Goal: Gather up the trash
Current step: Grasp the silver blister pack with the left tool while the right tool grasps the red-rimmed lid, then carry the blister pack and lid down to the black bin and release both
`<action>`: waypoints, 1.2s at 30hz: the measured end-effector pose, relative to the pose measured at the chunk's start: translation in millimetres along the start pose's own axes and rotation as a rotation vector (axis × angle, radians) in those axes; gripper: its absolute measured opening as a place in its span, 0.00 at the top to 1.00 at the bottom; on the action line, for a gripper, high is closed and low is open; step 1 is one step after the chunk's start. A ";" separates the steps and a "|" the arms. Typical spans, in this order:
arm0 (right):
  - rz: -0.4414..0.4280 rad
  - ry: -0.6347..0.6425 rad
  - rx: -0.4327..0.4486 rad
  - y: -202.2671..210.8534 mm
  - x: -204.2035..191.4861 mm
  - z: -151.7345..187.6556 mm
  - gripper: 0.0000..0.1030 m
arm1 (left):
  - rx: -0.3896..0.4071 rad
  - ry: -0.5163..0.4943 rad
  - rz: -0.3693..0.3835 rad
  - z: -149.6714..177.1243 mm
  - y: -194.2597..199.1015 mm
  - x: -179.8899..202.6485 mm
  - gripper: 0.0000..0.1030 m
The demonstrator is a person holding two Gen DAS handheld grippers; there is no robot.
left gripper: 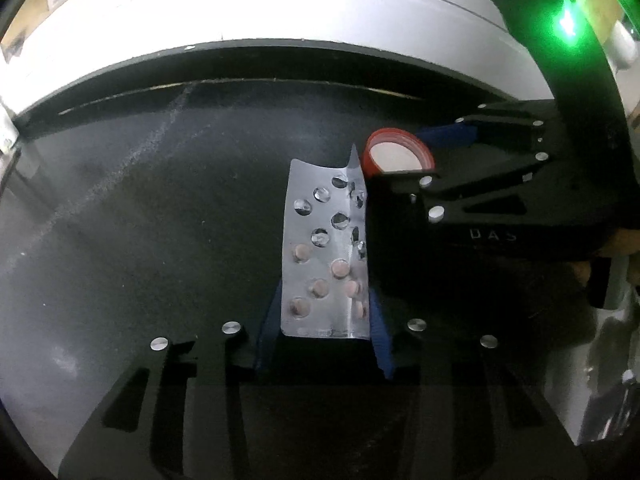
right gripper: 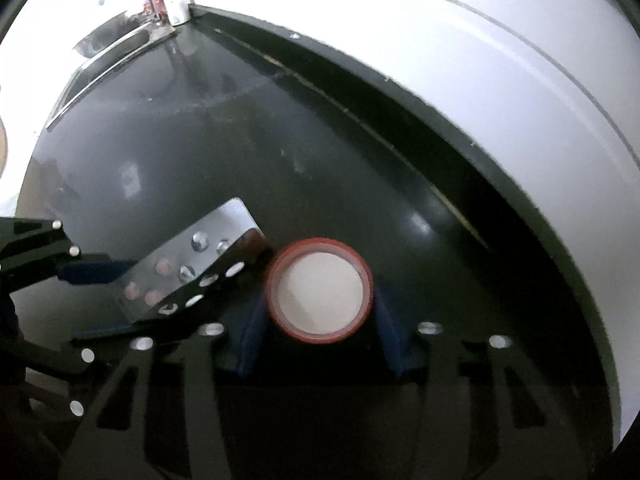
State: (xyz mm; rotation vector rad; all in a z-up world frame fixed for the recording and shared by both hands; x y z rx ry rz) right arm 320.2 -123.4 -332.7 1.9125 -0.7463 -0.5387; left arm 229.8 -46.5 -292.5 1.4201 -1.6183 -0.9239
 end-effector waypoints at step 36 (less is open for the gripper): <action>0.068 -0.193 0.137 181.5 -99.2 84.4 0.52 | 0.097 -0.039 -0.089 77.7 144.9 5.6 0.68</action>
Point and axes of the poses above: each gripper's, at about its wrist camera, not at the fingertips, and y roughly against the way its jaws point, x to its right, z to its underside, the point moved 7 cm from there along -y, roughly the way its jaws point, and after that the axes turned 2 degrees about -y, right-handed, at the moved point
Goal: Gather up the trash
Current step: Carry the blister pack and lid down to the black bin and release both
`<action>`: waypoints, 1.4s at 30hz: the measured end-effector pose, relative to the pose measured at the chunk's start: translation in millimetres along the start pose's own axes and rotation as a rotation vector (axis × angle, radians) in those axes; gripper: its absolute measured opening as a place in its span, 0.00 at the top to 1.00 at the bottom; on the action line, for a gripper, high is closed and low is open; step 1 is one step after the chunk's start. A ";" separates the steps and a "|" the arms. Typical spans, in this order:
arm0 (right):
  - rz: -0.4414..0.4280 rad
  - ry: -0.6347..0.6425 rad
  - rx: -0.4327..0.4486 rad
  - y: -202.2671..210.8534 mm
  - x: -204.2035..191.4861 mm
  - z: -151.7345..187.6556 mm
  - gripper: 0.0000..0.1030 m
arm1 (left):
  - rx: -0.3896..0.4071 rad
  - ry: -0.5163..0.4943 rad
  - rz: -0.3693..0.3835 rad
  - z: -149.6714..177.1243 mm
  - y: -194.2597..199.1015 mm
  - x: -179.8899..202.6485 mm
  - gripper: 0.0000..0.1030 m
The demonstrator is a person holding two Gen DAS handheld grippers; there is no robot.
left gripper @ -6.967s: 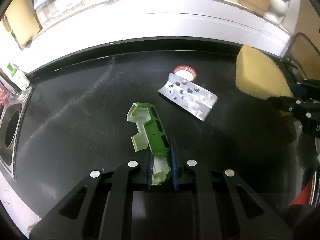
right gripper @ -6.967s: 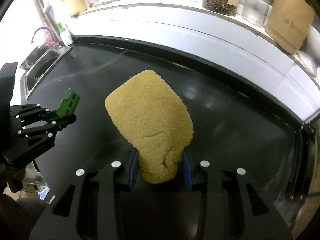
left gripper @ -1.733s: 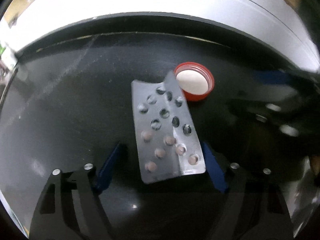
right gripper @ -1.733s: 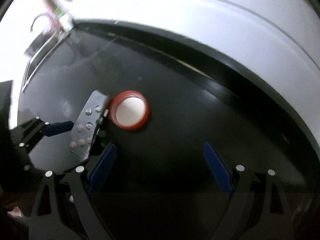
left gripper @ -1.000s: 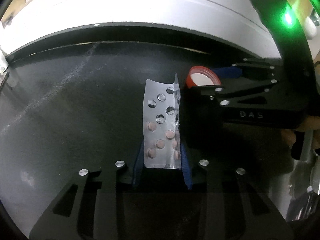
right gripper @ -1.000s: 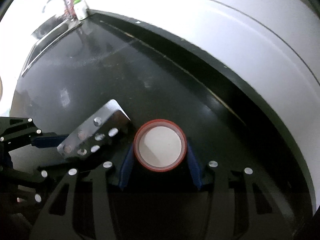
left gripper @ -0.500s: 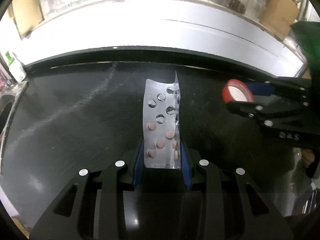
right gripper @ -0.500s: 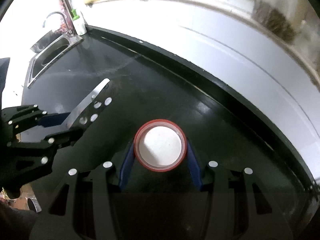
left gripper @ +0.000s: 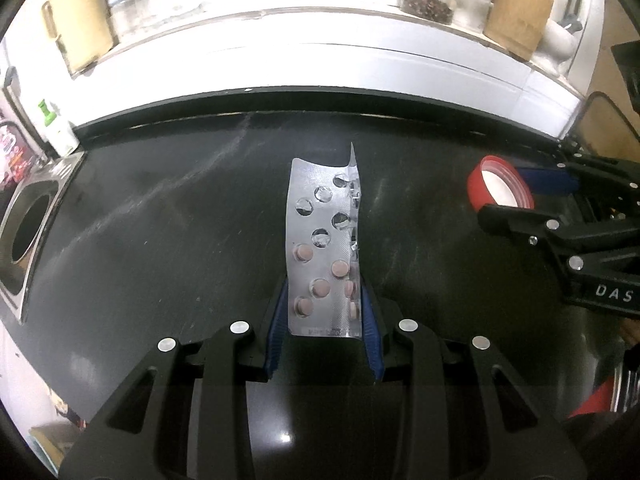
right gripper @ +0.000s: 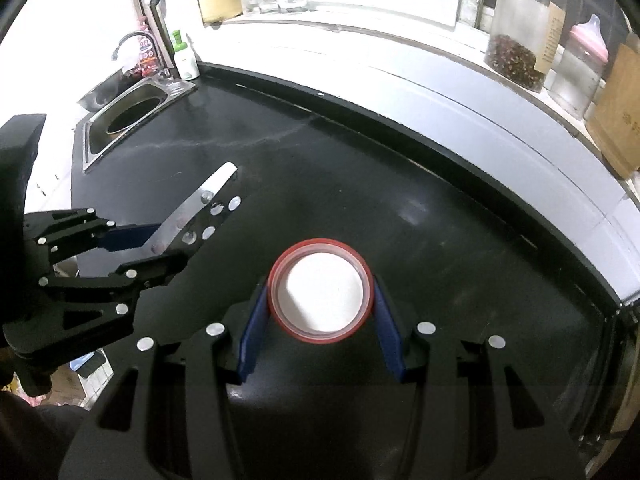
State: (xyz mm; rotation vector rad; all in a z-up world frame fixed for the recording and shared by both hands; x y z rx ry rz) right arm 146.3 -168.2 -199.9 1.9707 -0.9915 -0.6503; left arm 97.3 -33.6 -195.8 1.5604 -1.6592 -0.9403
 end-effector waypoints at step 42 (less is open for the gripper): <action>-0.578 0.705 -0.364 -192.6 -713.0 7.9 0.52 | -0.124 0.905 -0.436 431.0 118.1 -447.3 0.65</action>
Point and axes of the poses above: each gripper's, at about its wrist camera, not at the fingertips, and y roughly against the way its jaws point, x to its right, z to its underside, the point moved 7 cm from there along -y, roughly the way its jaws point, and after that the axes turned 2 degrees about -y, right-handed, at the moved point
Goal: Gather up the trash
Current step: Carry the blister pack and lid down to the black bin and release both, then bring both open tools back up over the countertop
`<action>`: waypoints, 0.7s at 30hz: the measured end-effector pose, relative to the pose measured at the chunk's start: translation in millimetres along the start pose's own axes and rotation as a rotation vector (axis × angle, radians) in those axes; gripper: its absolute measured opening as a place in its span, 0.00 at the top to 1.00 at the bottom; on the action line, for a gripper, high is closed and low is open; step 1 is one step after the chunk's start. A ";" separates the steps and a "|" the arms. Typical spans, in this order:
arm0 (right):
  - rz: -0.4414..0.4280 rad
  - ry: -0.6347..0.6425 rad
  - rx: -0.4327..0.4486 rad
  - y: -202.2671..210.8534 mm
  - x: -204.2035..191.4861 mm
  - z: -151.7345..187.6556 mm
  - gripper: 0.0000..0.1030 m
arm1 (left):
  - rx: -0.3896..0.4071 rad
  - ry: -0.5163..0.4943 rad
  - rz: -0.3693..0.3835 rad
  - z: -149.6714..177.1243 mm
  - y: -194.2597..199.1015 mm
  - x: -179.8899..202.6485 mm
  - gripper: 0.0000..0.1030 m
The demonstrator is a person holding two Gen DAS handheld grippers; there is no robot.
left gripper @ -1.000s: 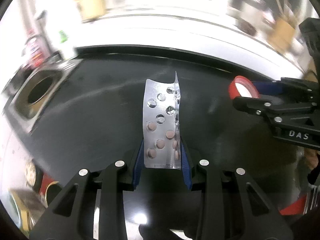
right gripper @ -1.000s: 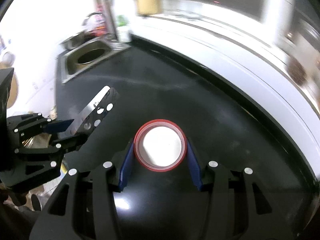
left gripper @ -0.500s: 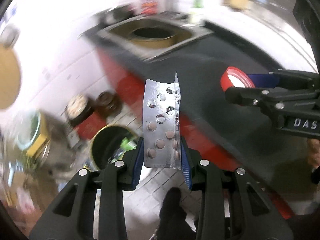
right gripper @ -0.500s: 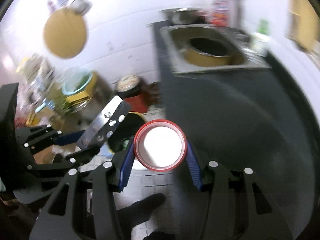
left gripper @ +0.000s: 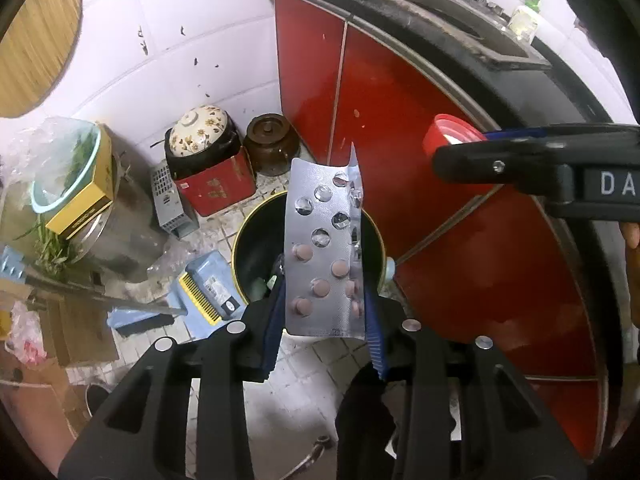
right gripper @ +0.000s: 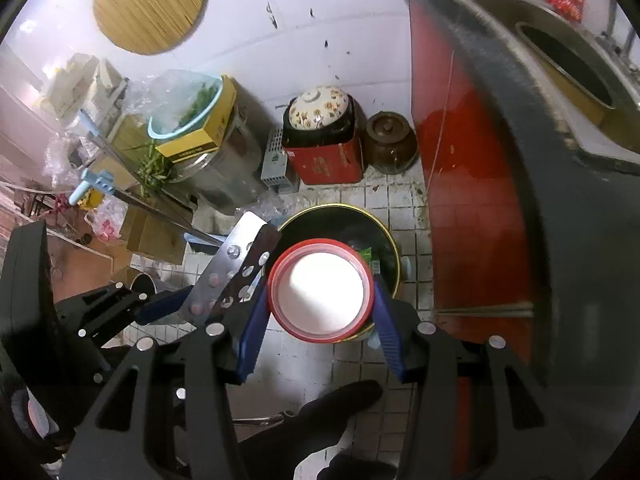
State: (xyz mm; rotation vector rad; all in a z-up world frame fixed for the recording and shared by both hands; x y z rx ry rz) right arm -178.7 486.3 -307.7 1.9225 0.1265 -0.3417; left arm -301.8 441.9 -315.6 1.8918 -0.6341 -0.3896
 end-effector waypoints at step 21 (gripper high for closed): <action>0.035 -0.055 0.009 24.1 29.7 15.5 0.10 | -0.043 0.027 -0.006 -5.7 -19.0 -13.7 0.07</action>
Point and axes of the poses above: each gripper's, at about its wrist camera, not at the fingertips, and y roughly against the way its jaws point, x to its right, z to its underside, the point moved 7 cm from there along -y, roughly the way its jaws point, and after that the axes turned 2 degrees about -y, right-handed, at the moved point
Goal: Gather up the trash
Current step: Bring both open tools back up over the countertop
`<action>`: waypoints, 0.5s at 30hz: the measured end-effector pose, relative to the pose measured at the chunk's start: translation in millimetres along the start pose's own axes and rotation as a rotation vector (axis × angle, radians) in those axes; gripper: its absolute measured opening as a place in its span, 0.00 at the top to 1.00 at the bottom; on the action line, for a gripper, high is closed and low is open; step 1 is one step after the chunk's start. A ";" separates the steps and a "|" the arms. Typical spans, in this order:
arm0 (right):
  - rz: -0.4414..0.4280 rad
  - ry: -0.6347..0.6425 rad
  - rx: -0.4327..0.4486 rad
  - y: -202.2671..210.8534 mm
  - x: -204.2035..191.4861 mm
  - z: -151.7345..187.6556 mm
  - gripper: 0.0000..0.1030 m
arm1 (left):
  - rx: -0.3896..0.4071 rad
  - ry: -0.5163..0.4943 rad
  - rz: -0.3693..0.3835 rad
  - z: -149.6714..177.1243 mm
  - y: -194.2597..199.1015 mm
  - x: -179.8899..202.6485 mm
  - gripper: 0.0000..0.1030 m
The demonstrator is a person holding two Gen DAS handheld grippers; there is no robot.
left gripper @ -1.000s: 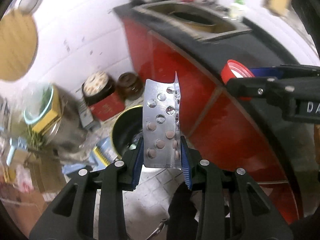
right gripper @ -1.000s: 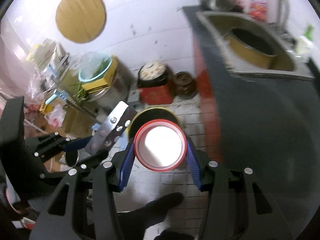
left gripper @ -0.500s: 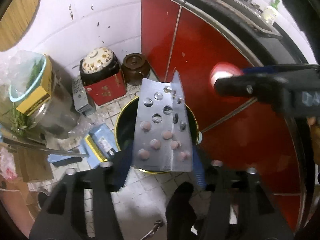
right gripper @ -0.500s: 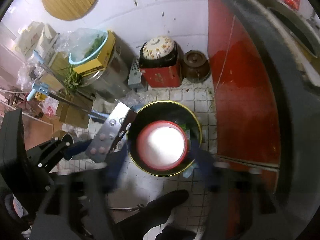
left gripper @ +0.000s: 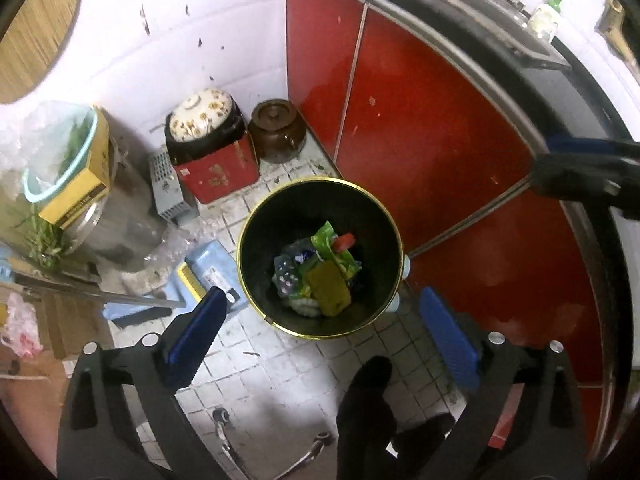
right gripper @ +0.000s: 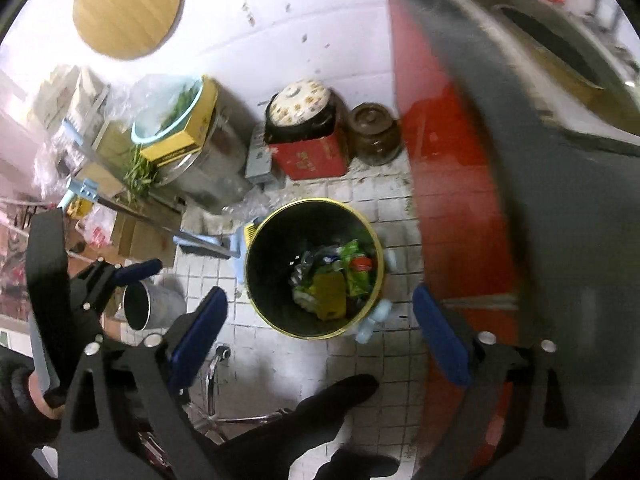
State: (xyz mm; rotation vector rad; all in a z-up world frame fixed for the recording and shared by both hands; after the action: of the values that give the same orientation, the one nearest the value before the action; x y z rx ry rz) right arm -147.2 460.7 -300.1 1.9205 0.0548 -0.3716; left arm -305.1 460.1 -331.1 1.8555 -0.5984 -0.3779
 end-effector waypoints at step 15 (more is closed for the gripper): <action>0.445 -0.436 0.298 281.1 159.6 210.4 0.07 | 0.105 -0.447 0.204 -40.8 120.9 254.8 0.06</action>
State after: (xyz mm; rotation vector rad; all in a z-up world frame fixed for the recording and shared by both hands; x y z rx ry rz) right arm 15.9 140.3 -160.5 2.0297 -0.7380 -0.5049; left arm -101.0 313.3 -196.9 1.7954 -1.1193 -0.6415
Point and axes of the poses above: each gripper's, at about its wrist camera, not at the fingertips, and y roughly against the way its jaws point, x to its right, z to its underside, the point moved 7 cm from there along -y, roughly the way its jaws point, and after that the axes turned 2 degrees about -y, right-handed, at the moved point
